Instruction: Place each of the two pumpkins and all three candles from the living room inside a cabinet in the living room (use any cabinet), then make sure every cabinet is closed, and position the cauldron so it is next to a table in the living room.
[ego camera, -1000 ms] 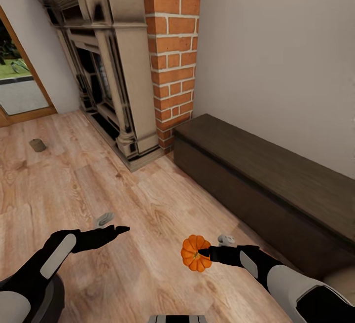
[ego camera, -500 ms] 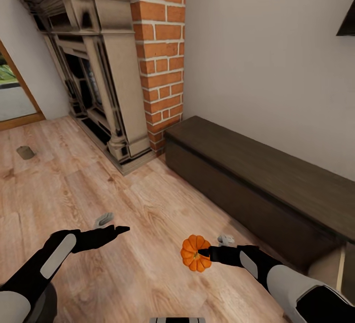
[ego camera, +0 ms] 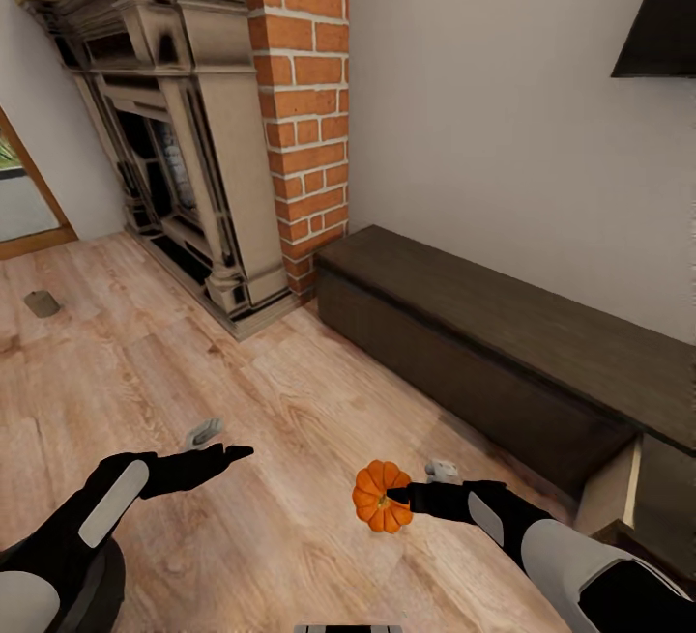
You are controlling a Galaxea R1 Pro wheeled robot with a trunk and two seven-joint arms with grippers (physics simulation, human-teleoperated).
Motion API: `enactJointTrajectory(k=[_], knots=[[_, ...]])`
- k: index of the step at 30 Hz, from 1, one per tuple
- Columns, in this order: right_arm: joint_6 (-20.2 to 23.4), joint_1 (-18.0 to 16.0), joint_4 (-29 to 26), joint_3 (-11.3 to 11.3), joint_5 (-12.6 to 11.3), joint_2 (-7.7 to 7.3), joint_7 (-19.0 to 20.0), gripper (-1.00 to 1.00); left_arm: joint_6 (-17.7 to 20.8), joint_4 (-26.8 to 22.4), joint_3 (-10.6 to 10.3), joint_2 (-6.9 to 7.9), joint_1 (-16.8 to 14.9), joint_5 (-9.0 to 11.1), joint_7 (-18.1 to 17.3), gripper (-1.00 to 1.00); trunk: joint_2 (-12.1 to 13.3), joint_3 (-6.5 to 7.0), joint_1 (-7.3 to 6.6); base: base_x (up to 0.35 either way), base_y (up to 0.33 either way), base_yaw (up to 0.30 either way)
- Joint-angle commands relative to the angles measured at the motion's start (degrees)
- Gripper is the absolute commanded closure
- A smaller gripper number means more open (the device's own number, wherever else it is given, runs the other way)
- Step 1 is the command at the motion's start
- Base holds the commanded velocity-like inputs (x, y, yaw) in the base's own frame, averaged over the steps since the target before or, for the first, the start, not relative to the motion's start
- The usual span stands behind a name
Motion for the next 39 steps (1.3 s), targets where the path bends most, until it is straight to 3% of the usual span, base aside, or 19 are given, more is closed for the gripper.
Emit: enactJointTrajectory(k=[1,18,39], knots=[[0.4,0.0,-0.1,0.2,-0.5,-0.03,0.1,1.00,0.1,0.0,-0.1,0.05,0.0,0.0,-0.2,-1.00,0.0,0.02,-0.03,-0.165,0.225,-0.165],[0.4,0.0,-0.1,0.2,-0.5,-0.03,0.1,1.00,-1.3,0.1,-0.1,0.05,0.0,0.0,-0.3,-1.00,0.0,1.14,-0.03,-0.008,0.111,-0.194],[0.6,0.0,-0.1,0.2,-0.5,-0.03,0.1,1.00,-1.7,0.1,-0.1,0.05,0.0,0.0,-0.5,-1.00,0.0,2.47,-0.03,-0.180,0.039,-0.166]])
